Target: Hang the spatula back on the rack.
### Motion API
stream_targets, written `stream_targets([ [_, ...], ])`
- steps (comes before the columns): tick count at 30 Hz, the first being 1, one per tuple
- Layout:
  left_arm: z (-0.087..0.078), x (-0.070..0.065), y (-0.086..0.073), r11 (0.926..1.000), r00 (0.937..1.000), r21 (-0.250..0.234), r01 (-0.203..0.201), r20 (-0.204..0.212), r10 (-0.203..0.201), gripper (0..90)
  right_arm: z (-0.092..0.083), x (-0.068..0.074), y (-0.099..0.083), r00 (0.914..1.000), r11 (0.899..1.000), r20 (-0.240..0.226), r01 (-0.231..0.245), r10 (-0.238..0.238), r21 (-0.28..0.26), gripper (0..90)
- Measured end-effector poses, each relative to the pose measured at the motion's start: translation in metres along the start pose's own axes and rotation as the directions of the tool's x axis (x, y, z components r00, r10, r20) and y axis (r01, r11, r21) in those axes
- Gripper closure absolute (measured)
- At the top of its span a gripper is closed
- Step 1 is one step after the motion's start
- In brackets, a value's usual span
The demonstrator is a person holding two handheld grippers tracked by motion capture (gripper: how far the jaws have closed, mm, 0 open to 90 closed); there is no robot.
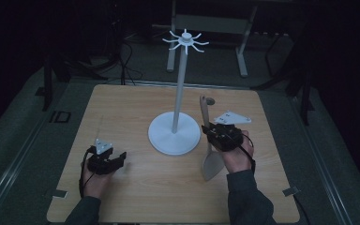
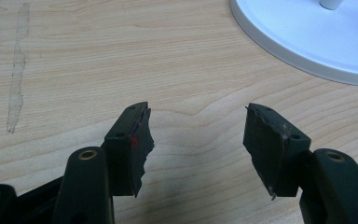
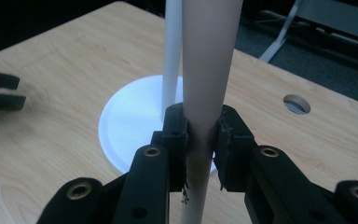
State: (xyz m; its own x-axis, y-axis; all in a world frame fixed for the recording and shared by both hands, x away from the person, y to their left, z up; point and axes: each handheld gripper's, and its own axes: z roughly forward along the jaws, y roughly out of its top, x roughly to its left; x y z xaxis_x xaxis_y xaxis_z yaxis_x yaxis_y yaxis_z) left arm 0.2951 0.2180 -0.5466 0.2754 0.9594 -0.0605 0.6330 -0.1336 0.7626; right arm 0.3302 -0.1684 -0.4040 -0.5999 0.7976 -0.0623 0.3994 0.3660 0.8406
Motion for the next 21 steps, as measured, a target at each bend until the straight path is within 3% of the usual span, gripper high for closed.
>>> stream_targets([
  [21, -0.0002, 0.0002, 0.0, 1.0, 1.0, -0.003, 0.003, -0.001, -0.003, 41.4, -0.0063, 0.0009, 0.0094, 0.9997, 0.998, 0.013, 0.02, -0.019, -0.06, 75.5],
])
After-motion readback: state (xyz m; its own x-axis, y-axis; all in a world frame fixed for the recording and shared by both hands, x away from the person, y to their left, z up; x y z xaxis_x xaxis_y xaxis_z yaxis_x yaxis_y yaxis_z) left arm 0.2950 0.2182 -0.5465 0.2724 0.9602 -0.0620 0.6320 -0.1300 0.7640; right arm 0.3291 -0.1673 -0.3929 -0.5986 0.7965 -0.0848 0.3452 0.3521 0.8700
